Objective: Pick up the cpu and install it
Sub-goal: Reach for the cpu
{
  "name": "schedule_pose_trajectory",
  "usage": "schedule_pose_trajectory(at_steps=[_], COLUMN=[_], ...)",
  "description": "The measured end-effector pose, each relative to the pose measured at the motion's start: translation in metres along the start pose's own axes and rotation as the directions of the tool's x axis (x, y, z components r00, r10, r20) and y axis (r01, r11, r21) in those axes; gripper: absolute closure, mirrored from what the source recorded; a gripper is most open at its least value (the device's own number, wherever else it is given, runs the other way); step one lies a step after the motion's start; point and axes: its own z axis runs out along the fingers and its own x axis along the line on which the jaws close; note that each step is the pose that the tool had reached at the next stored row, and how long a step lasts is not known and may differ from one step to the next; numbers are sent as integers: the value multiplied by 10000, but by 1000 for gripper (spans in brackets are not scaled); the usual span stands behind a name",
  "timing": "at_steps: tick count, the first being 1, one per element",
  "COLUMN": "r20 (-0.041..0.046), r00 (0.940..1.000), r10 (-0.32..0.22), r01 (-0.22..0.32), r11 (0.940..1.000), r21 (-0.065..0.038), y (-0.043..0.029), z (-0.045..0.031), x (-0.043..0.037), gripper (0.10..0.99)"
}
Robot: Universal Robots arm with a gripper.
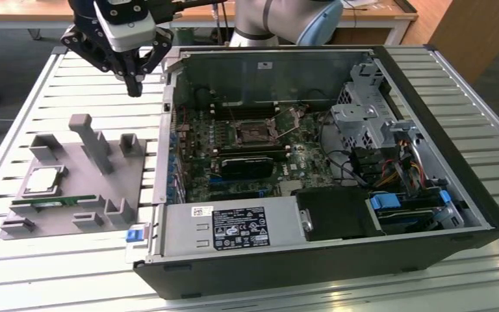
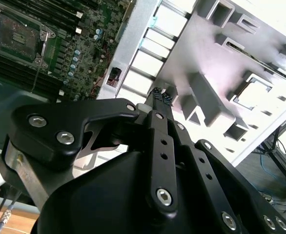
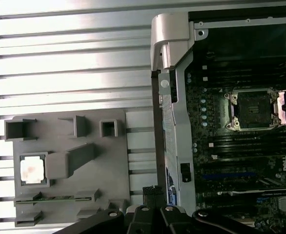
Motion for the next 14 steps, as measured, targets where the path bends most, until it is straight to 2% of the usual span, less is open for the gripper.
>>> schedule_pose_trajectory(at_steps=[14], r20=[-67], r00=[10000], r10=[3], r01=[-3], r11=[10000], r21=[5], y=[-4], z=[12], x=[50], gripper=[980])
